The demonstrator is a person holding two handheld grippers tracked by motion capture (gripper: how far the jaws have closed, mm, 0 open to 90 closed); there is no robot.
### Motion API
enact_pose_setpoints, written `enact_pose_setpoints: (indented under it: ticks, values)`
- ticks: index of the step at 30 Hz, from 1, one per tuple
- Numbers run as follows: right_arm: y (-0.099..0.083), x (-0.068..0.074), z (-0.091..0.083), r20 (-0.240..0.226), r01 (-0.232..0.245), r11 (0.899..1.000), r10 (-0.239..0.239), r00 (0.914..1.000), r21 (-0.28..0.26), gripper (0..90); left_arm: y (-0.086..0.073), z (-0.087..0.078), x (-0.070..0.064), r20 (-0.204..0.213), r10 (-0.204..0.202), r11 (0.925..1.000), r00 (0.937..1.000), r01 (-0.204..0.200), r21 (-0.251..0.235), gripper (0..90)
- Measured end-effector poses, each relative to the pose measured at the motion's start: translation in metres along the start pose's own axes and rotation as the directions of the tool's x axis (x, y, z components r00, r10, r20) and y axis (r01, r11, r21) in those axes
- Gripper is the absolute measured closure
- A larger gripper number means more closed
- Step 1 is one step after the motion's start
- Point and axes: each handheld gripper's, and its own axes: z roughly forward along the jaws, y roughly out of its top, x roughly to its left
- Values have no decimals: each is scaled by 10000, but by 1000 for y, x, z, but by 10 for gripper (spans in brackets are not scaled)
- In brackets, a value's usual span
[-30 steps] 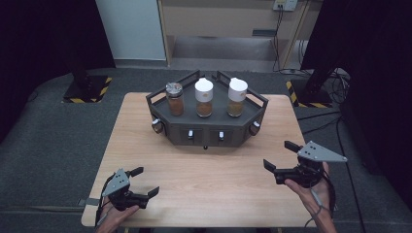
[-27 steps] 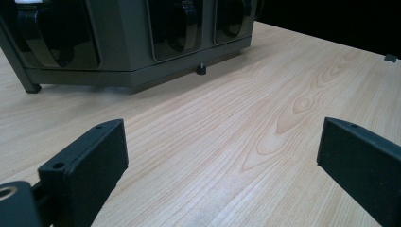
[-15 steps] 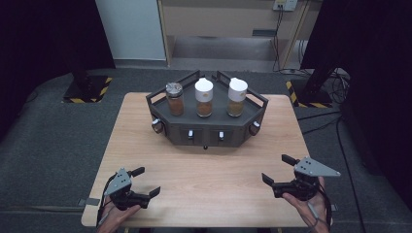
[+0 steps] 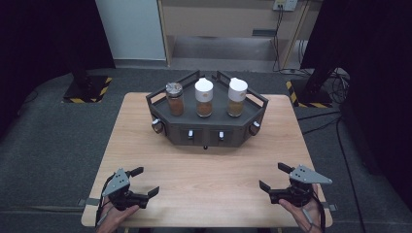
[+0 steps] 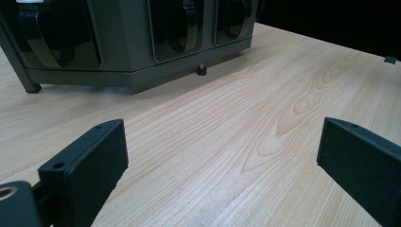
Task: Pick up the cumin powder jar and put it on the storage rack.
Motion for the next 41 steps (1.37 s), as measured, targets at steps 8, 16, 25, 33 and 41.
enact_pose_setpoints:
  ticks: [8, 16, 25, 33, 41]
  values:
    - [-12, -1, 0, -58, 17, 9995, -19, 10000, -323, 45, -1, -1, 0, 31, 33, 10000, 10000, -33, -67, 14]
    - [-19, -5, 2, -117, 2, 9995, -6, 9999, -320, 45, -3, -3, 5, 71, -142, 9997, 9999, 143, -197, 14]
    - [-23, -7, 4, -193, 14, 9995, -19, 9998, -302, 44, -3, -4, 5, 113, -74, 9997, 9999, 76, -212, 14]
    - [-23, -8, 5, -216, -33, 9996, 27, 9998, -264, 44, -3, -4, 5, 101, -54, 9998, 9999, 56, -210, 14]
    - [-23, -8, 6, -232, -19, 9998, 14, 9997, -216, 44, -3, -4, 5, 95, -59, 9997, 9999, 61, -224, 15]
